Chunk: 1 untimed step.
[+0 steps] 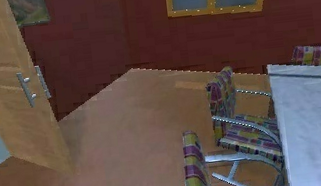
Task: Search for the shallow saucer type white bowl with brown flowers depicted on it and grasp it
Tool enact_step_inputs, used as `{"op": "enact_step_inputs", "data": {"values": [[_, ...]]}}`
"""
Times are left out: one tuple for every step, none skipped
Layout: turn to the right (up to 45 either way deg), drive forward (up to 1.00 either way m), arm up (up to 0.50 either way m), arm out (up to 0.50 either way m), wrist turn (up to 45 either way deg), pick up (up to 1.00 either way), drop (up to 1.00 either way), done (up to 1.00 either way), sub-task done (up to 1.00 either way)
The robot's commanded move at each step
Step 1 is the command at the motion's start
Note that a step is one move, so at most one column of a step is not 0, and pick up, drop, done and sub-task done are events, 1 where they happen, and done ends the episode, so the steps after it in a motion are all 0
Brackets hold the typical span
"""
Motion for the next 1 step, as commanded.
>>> {"op": "enact_step_inputs", "data": {"values": [[0.0,0.00,0.00,0.00,0.0,1.00,0.00,0.00,0.00]]}}
